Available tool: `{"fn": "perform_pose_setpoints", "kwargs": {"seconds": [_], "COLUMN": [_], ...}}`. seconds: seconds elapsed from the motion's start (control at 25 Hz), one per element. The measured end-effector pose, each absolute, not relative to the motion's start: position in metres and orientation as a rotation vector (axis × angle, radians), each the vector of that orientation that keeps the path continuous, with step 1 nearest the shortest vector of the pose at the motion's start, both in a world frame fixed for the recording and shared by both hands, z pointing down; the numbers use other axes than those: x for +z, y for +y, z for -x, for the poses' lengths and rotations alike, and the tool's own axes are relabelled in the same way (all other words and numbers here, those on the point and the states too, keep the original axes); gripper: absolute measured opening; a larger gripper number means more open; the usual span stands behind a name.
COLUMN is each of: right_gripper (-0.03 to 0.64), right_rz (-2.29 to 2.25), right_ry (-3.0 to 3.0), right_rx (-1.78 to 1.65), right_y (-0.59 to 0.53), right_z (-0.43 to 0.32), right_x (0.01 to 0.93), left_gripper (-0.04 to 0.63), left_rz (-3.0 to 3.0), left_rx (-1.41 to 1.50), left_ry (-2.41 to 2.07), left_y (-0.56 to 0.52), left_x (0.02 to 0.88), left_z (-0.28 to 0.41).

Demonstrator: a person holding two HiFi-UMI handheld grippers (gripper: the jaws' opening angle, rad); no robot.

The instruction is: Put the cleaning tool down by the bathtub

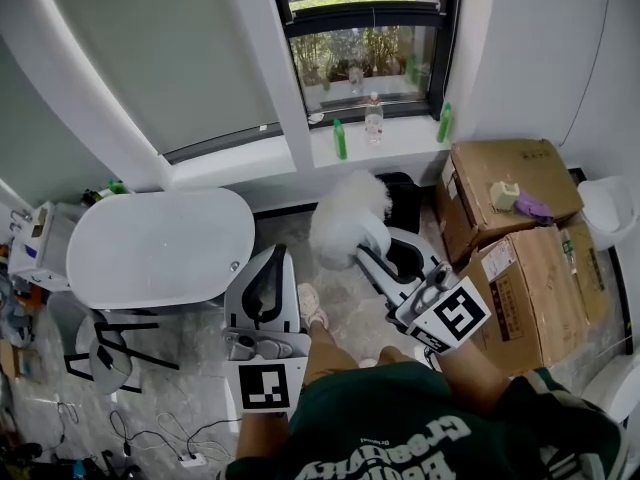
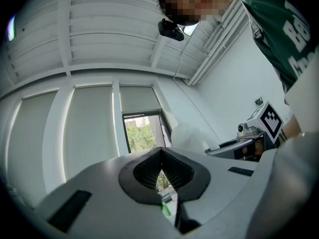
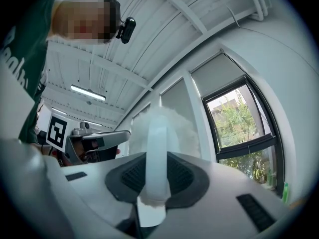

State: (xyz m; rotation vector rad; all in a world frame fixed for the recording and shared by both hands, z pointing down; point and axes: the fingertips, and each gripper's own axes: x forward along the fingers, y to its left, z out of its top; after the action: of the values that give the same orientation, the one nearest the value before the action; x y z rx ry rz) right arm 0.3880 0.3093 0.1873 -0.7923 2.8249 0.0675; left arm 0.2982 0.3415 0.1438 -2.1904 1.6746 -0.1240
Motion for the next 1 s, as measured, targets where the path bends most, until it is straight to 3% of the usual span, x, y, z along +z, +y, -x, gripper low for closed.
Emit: {"fn": "perform_pose_setpoints", "kwargs": {"seconds": [1.0], "right_gripper": [0.094], "right_rz": [0.863], "right_ry": [2.850], "right_rx": [0.060], "right_y": [0.149], "right_z": [-0.287], "right_x": [0.194], "left_gripper": [0.009], "left_rz": [2.249], "left_rx": [-0.050], "left_ry": [1.645], "left_y": [0.158], "left_x": [0.154], "left_z": [-0.195]}}
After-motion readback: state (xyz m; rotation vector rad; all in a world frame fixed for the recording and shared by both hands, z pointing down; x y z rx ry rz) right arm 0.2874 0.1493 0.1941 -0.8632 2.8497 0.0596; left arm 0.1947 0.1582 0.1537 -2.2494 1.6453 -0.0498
